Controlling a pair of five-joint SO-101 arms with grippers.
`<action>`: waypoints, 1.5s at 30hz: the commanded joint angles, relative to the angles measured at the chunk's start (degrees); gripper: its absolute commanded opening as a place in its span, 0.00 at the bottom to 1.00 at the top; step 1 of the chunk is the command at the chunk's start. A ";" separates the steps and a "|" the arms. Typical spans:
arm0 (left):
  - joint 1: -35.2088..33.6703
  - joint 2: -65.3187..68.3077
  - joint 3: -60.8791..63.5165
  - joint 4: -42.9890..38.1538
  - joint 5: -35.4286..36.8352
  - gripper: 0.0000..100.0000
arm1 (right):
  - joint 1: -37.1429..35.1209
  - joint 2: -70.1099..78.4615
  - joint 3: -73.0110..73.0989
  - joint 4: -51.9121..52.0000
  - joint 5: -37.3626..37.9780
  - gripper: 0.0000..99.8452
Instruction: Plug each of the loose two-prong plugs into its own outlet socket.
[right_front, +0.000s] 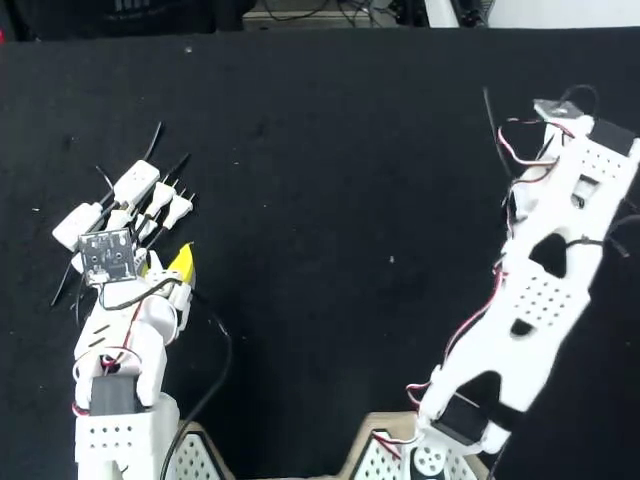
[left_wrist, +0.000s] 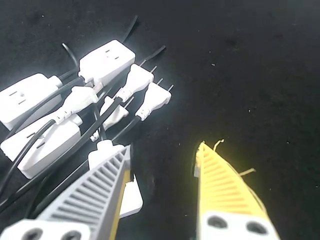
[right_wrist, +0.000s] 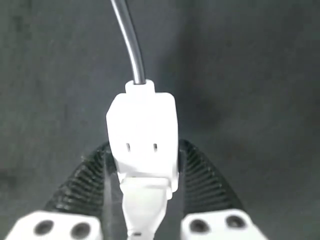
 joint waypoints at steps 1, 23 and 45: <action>0.57 -0.44 -0.48 -0.53 0.44 0.21 | 2.20 8.40 -22.99 1.76 -1.76 0.01; 0.57 -0.44 -0.48 -0.79 0.44 0.21 | 0.09 15.60 -39.34 -1.32 1.67 0.32; -0.22 -0.44 -0.84 -0.35 0.70 0.21 | -13.10 -5.93 -39.43 1.76 -12.04 0.27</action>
